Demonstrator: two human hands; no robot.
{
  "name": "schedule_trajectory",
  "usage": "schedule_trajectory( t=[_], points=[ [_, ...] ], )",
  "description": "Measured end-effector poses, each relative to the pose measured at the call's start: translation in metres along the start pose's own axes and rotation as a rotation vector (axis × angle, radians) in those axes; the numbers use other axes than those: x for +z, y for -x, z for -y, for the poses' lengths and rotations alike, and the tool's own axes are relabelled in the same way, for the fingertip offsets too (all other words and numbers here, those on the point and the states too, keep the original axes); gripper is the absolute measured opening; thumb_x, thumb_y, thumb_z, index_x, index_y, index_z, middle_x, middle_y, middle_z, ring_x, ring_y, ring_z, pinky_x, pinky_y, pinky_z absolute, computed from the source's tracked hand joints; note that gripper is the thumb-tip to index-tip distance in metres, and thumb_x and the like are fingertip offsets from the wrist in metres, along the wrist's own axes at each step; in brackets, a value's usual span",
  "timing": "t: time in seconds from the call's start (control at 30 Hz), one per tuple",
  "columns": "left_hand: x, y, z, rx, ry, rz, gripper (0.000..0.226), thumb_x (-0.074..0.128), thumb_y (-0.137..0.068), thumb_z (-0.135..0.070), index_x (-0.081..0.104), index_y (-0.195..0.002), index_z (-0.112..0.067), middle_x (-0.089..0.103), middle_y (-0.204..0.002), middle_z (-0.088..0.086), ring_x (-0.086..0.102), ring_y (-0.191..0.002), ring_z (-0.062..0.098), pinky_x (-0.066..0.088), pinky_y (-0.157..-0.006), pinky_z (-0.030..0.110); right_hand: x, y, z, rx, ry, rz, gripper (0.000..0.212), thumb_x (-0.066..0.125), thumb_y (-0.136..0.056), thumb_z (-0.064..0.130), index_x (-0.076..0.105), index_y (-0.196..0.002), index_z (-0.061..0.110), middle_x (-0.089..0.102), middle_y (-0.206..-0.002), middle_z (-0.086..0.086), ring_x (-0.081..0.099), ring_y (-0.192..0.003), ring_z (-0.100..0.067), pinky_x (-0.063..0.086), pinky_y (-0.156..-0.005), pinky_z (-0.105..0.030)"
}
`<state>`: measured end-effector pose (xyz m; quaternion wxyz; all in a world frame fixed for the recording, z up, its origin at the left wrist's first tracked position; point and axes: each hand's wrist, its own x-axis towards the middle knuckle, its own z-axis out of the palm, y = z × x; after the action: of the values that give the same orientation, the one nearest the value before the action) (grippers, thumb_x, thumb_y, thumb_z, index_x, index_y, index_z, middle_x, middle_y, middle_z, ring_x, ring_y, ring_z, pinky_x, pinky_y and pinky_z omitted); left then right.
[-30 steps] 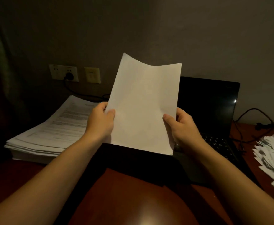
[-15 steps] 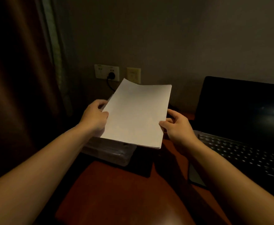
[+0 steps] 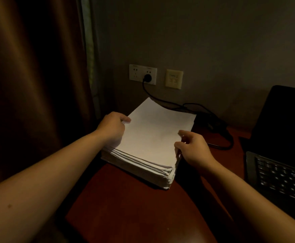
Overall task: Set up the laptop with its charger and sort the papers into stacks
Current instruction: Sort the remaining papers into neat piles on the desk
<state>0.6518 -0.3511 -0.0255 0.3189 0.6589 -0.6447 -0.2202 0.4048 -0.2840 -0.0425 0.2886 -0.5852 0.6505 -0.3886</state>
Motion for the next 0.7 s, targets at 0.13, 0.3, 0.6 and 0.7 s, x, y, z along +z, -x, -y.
schedule_trajectory(
  t=[0.13, 0.3, 0.6, 0.7],
  points=[
    [0.001, -0.004, 0.008, 0.032, -0.087, 0.023, 0.040, 0.048, -0.101, -0.003, 0.062, -0.136, -0.017, 0.055, -0.146, 0.004, 0.047, -0.137, 0.024, 0.036, -0.114, 0.035, 0.005, 0.001, 0.001, -0.074, 0.108, 0.007, 0.047, 0.054, -0.098, 0.008, 0.047, -0.144, 0.009, 0.068, -0.088, -0.003, 0.069, -0.060, -0.014, 0.056, -0.057, -0.023],
    [0.003, -0.003, 0.010, 0.202, -0.318, 0.231, 0.041, 0.053, -0.098, -0.007, 0.064, -0.134, -0.024, 0.047, -0.150, -0.002, 0.044, -0.138, 0.022, 0.035, -0.116, 0.037, 0.007, 0.005, -0.001, -0.164, 0.727, -0.022, 0.043, 0.047, -0.095, 0.046, 0.050, -0.133, 0.024, 0.041, -0.140, -0.008, 0.042, -0.127, -0.027, 0.042, -0.101, -0.045],
    [0.016, 0.025, -0.043, 0.242, -0.715, 0.422, 0.052, 0.043, -0.099, -0.055, 0.043, -0.144, -0.027, 0.049, -0.142, 0.002, 0.049, -0.128, 0.027, 0.028, -0.110, 0.051, -0.024, 0.013, 0.001, -0.114, 0.839, 0.267, 0.066, 0.030, -0.097, 0.066, 0.020, -0.154, 0.033, 0.014, -0.165, -0.001, 0.007, -0.152, -0.031, 0.011, -0.118, -0.059],
    [0.032, 0.045, -0.074, 0.298, -0.756, 0.459, 0.067, 0.041, -0.095, -0.068, 0.037, -0.150, -0.030, 0.042, -0.152, 0.004, 0.040, -0.138, 0.029, 0.019, -0.113, 0.059, -0.050, 0.023, -0.008, -0.062, 0.859, 0.174, 0.073, 0.029, -0.095, 0.070, 0.014, -0.156, 0.033, 0.012, -0.166, -0.003, 0.005, -0.152, -0.030, 0.011, -0.119, -0.060]
  ],
)
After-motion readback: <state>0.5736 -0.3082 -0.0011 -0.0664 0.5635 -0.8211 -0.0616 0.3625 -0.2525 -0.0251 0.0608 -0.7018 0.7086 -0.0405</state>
